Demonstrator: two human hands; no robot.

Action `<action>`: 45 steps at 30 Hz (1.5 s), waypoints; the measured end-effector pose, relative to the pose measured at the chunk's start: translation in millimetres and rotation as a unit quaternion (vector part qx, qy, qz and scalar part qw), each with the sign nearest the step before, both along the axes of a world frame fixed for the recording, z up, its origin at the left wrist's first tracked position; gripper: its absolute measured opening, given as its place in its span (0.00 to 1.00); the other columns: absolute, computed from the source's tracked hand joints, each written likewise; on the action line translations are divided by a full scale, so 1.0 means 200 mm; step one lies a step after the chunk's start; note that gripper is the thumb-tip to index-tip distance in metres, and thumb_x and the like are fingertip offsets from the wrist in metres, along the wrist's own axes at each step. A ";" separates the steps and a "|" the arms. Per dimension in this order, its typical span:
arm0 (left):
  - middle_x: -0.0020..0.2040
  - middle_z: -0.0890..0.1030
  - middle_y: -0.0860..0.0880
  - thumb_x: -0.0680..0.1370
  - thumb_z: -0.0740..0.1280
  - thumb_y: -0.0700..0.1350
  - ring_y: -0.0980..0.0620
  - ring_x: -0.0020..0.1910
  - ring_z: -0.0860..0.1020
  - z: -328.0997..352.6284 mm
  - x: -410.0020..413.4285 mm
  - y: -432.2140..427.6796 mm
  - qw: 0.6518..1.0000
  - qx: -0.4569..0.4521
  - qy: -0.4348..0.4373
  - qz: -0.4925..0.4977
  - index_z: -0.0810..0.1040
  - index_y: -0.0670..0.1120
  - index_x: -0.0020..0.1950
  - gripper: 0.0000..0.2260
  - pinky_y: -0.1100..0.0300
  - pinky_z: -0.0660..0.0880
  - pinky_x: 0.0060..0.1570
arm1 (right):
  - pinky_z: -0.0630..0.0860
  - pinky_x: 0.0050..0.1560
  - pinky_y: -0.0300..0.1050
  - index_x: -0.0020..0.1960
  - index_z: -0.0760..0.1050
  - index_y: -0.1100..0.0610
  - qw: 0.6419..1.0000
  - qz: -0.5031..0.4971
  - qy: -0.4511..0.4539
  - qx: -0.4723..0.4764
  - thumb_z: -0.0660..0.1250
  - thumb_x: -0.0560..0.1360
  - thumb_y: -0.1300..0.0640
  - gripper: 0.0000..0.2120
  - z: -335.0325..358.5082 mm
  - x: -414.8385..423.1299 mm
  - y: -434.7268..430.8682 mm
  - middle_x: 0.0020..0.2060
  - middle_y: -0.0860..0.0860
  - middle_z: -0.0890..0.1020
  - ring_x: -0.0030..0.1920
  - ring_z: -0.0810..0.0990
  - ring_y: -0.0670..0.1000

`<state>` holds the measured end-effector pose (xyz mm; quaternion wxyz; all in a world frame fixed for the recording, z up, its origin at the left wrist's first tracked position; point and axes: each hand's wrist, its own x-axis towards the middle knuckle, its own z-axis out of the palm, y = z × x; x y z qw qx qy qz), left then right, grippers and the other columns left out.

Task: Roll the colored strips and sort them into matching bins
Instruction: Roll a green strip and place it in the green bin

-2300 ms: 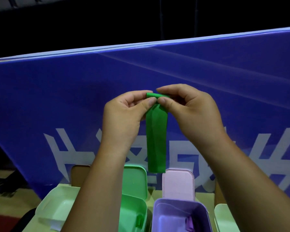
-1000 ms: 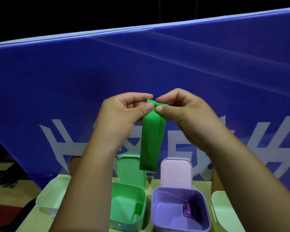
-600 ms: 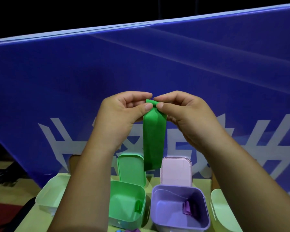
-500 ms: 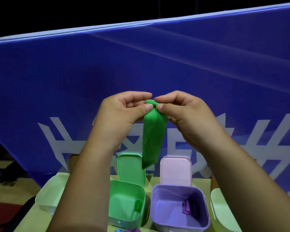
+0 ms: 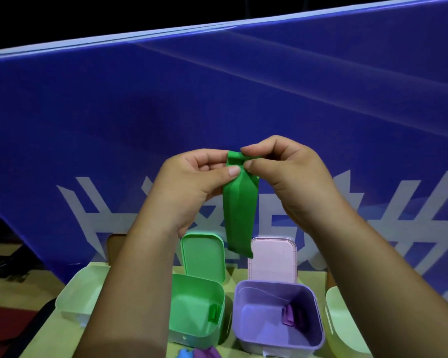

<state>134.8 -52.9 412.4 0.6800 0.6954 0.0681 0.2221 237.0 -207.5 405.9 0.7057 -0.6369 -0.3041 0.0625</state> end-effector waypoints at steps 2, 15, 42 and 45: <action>0.52 0.89 0.40 0.79 0.74 0.33 0.42 0.53 0.89 0.00 0.00 0.00 1.000 -0.003 0.003 0.003 0.86 0.41 0.61 0.11 0.56 0.84 0.52 | 0.82 0.63 0.62 0.49 0.87 0.52 1.000 0.005 -0.006 -0.007 0.75 0.77 0.63 0.07 0.00 -0.01 -0.01 0.46 0.52 0.89 0.53 0.87 0.56; 0.53 0.89 0.39 0.78 0.76 0.40 0.41 0.53 0.89 -0.01 0.01 -0.03 1.000 -0.026 -0.010 0.012 0.86 0.40 0.61 0.12 0.53 0.85 0.54 | 0.83 0.51 0.43 0.59 0.82 0.54 0.999 0.031 -0.033 0.018 0.75 0.78 0.66 0.13 -0.02 -0.04 -0.04 0.45 0.51 0.84 0.46 0.83 0.45; 0.50 0.89 0.42 0.80 0.75 0.36 0.45 0.51 0.88 -0.08 0.04 -0.02 0.996 0.025 -0.039 0.077 0.87 0.44 0.59 0.09 0.50 0.86 0.57 | 0.82 0.61 0.66 0.59 0.85 0.53 0.999 0.021 0.044 0.002 0.75 0.80 0.59 0.08 -0.09 -0.01 0.00 0.51 0.61 0.86 0.56 0.86 0.63; 0.51 0.89 0.43 0.79 0.75 0.36 0.44 0.53 0.88 -0.09 0.03 0.00 0.995 0.036 -0.046 0.078 0.87 0.45 0.59 0.10 0.50 0.85 0.57 | 0.86 0.57 0.56 0.58 0.85 0.56 0.996 0.038 0.074 0.007 0.73 0.82 0.55 0.07 -0.09 -0.01 0.00 0.50 0.57 0.88 0.51 0.89 0.56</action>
